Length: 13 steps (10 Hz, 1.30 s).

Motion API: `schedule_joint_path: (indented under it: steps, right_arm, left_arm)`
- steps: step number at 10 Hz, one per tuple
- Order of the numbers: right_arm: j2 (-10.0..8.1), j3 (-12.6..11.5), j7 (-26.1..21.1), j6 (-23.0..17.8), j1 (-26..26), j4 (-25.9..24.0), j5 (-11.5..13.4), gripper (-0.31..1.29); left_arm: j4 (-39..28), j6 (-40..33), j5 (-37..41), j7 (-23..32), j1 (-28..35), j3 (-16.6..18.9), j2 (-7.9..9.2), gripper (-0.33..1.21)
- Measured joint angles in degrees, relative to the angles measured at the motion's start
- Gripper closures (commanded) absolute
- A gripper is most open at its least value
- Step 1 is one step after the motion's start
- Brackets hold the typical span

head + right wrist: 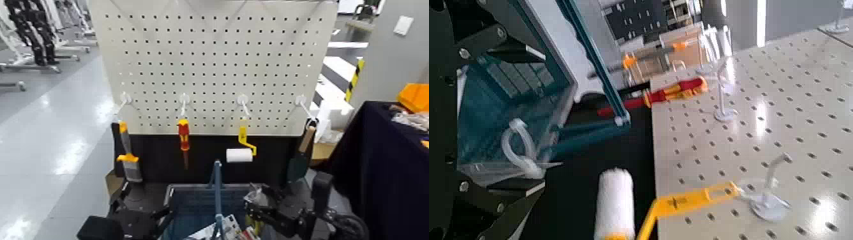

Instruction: Put the yellow pliers into the crate.

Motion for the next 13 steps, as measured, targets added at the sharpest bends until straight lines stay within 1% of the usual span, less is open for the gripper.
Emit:
schedule_joint_path:
  steps: [1, 3, 4, 6, 7, 8, 9, 10, 11, 12, 13]
  right_arm:
    - [0.29, -0.55, -3.0, -1.28, 1.6, -2.65, 0.35, 0.1]
    - [0.55, -0.78, -5.78, -2.99, 3.72, -7.16, 1.16, 0.1]
    - [0.88, -0.86, -9.58, -4.5, 5.58, -9.56, 1.72, 0.1]
    - [2.65, -1.54, -17.56, -8.7, 10.91, -14.4, 3.95, 0.11]
    - [3.5, -1.56, -22.15, -11.31, 13.94, -15.93, 4.5, 0.11]
    - [4.01, -1.2, -26.66, -14.11, 16.76, -16.8, 4.48, 0.11]
    - [4.11, -0.26, -32.15, -16.49, 19.51, -17.59, 4.63, 0.13]
    - [4.04, 0.88, -36.66, -18.61, 21.91, -17.99, 5.47, 0.14]
    - [3.94, 1.68, -39.79, -20.16, 24.11, -18.13, 6.19, 0.15]
    - [3.79, 2.72, -43.27, -20.61, 26.12, -18.46, 6.41, 0.15]
    - [3.65, 3.77, -44.81, -20.12, 27.41, -18.89, 6.45, 0.15]
  left_arm:
    - [0.0, -0.06, 0.0, 0.0, 0.04, 0.07, -0.04, 0.14]
    - [0.0, -0.09, 0.02, 0.0, 0.15, 0.11, -0.04, 0.14]
    - [0.0, -0.09, 0.01, 0.0, 0.29, 0.13, -0.06, 0.14]
    - [-0.28, -0.19, -0.01, 0.25, 0.77, 0.34, -0.2, 0.14]
    - [-0.39, -0.41, -0.01, 0.7, 1.18, 0.44, -0.34, 0.14]
    - [-0.46, -0.69, -0.03, 1.01, 1.62, 0.55, -0.5, 0.14]
    - [-0.6, -1.0, -0.1, 1.65, 2.11, 0.63, -0.61, 0.14]
    - [-0.75, -1.27, -0.12, 2.41, 2.76, 0.52, -0.66, 0.14]
    - [-0.95, -1.49, -0.15, 2.94, 3.45, 0.54, -0.68, 0.14]
    - [-1.2, -1.64, -0.2, 3.71, 4.19, 0.59, -0.69, 0.14]
    - [-1.4, -1.8, -0.22, 4.47, 4.96, 0.51, -0.79, 0.14]
